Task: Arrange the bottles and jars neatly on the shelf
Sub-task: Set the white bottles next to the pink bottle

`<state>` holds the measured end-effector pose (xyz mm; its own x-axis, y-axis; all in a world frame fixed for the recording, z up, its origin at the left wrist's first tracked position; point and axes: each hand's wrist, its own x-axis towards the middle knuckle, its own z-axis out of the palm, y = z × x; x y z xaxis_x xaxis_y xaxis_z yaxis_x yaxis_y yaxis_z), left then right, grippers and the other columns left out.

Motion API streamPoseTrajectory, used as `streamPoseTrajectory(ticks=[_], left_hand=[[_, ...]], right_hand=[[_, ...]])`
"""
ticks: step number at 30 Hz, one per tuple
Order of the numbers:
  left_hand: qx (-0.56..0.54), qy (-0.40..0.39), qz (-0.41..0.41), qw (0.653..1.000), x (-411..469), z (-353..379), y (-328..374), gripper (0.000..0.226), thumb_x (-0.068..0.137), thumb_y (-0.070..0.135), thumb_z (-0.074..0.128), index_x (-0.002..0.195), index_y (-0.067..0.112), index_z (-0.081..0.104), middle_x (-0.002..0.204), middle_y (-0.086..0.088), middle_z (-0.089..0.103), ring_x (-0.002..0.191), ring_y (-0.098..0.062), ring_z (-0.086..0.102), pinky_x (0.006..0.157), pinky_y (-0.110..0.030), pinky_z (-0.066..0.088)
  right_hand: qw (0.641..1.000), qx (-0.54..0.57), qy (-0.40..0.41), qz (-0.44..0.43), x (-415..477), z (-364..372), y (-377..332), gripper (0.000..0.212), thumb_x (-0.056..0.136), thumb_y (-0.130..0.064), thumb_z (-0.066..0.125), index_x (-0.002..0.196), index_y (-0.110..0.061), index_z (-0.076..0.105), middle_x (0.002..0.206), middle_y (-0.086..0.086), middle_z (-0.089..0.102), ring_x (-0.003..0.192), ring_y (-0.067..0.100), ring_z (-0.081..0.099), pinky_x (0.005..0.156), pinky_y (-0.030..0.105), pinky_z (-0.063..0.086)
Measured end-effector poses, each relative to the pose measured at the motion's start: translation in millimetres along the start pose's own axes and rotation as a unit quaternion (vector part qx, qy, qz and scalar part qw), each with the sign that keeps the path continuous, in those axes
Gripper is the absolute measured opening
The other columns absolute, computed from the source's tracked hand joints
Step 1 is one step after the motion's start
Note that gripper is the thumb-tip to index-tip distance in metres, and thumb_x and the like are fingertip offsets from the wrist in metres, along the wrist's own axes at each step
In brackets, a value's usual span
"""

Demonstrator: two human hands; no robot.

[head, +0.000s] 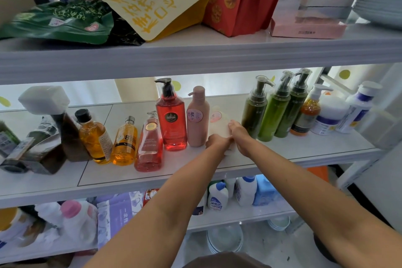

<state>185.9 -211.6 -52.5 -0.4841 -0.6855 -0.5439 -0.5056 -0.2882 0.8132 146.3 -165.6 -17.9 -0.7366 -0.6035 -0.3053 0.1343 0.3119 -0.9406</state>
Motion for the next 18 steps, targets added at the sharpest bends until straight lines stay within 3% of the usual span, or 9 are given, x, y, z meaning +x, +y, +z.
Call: streamPoseTrajectory(ticks=[3,7,10,14,18], left_hand=[[-0.070,-0.013,0.005,0.997,-9.7,-9.0,1.3,0.034,0.085,0.030,0.065,0.108,0.010,0.050,0.118,-0.017,0.061,0.107,-0.033,0.060,0.087,-0.045,0.055],[-0.124,-0.041,0.030,0.991,-8.7,-17.3,-7.3,0.030,0.090,0.019,0.061,0.117,0.009,0.051,0.100,-0.011,0.061,0.091,-0.023,0.058,0.066,-0.035,0.052],[-0.145,-0.047,0.047,0.987,-15.8,-23.6,-9.8,0.026,0.089,0.011,0.063,0.112,0.007,0.050,0.089,-0.010,0.059,0.071,-0.016,0.055,0.058,-0.029,0.048],[-0.158,-0.041,0.049,0.985,-10.6,-23.3,-12.6,0.035,0.086,0.007,0.066,0.117,0.002,0.051,0.107,-0.016,0.060,0.087,-0.023,0.059,0.058,-0.031,0.049],[-0.153,-0.045,0.081,0.984,-8.9,-19.7,-17.9,0.046,0.081,0.009,0.070,0.123,0.002,0.050,0.113,-0.020,0.063,0.092,-0.025,0.061,0.060,-0.028,0.050]], right_hand=[[1.000,-0.016,0.018,0.002,-4.9,-0.9,1.2,0.043,0.102,-0.008,0.024,0.144,-0.006,0.030,0.146,0.013,0.038,0.133,0.026,0.037,0.103,0.028,0.033],[0.999,-0.032,0.043,-0.008,-6.1,5.9,5.2,0.051,0.097,0.001,0.030,0.146,-0.016,0.029,0.145,0.010,0.041,0.128,0.025,0.043,0.100,0.029,0.039],[0.996,-0.009,0.083,0.000,-7.2,10.5,6.5,0.057,0.094,0.001,0.045,0.145,-0.016,0.030,0.143,0.010,0.043,0.128,0.026,0.045,0.100,0.033,0.043],[0.991,-0.010,0.113,0.072,-10.6,8.4,1.5,0.056,0.087,-0.004,0.061,0.137,-0.003,0.038,0.135,0.018,0.050,0.124,0.032,0.049,0.102,0.037,0.042],[0.996,-0.020,0.043,0.078,-4.0,1.8,1.6,0.050,0.086,0.002,0.058,0.134,-0.003,0.043,0.132,0.020,0.052,0.122,0.034,0.050,0.104,0.044,0.043]])
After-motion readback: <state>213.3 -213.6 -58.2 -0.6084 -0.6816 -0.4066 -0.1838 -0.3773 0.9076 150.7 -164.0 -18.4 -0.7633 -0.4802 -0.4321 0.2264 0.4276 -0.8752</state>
